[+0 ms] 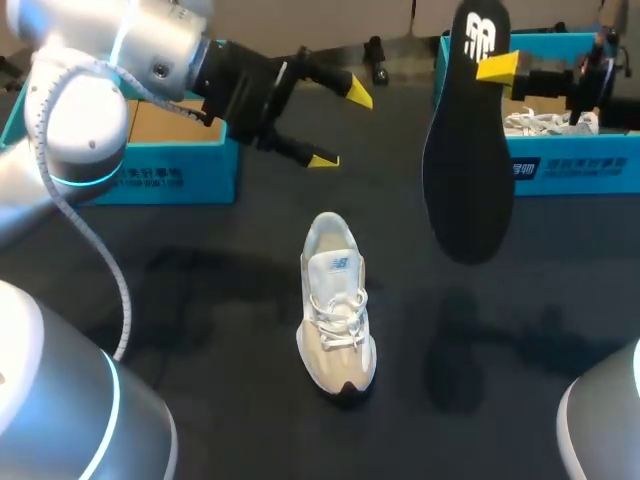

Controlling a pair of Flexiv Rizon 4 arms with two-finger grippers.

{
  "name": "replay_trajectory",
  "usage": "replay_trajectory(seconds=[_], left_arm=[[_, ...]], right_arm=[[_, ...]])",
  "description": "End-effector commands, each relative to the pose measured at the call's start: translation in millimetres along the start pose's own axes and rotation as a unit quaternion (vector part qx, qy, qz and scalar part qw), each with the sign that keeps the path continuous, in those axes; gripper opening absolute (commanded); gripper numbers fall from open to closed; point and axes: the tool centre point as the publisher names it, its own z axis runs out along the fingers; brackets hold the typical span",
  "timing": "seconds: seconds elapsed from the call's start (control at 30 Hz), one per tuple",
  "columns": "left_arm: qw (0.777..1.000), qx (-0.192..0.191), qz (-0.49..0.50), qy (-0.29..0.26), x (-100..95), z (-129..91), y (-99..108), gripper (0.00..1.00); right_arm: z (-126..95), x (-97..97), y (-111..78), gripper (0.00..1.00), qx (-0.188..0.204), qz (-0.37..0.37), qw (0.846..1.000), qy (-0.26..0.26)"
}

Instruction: Take the shoe out of the shoebox, open the shoe tongue, remove and reinsert the insole, then place the shoe into the shoebox

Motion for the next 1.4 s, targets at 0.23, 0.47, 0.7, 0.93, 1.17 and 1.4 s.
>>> replay_trajectory(seconds=[0.23, 0.47, 0.7, 0.93, 1.17, 1.4], left_arm=[[0.997, -0.005, 0.024, -0.072, -13.0, -3.8, -8.0, 1.00], [0.993, 0.002, 0.037, -0.109, -20.3, -5.1, -11.1, 1.00], [0.987, -0.009, 0.060, -0.150, -27.3, -8.8, -16.5, 1.00], [0.983, -0.015, 0.073, -0.168, -33.1, -11.4, -19.3, 1.00], [0.975, -0.037, 0.105, -0.193, -37.1, -16.1, -25.6, 1.00], [0.969, -0.046, 0.126, -0.207, -41.4, -16.1, -30.4, 1.00]], right_arm=[[5.1, 1.1, 6.8, 0.00, 0.005, 0.001, 1.000, -0.002], [8.6, -14.8, 23.4, 0.00, -0.017, 0.092, 0.995, -0.042], [11.9, -29.0, 43.8, 0.00, -0.037, 0.182, 0.981, -0.055], [23.2, -43.1, 61.1, 0.00, -0.020, 0.211, 0.976, -0.047], [35.3, -64.2, 80.4, 0.00, 0.020, 0.239, 0.970, -0.045], [44.1, -77.9, 94.0, 0.00, 0.035, 0.262, 0.963, -0.044]])
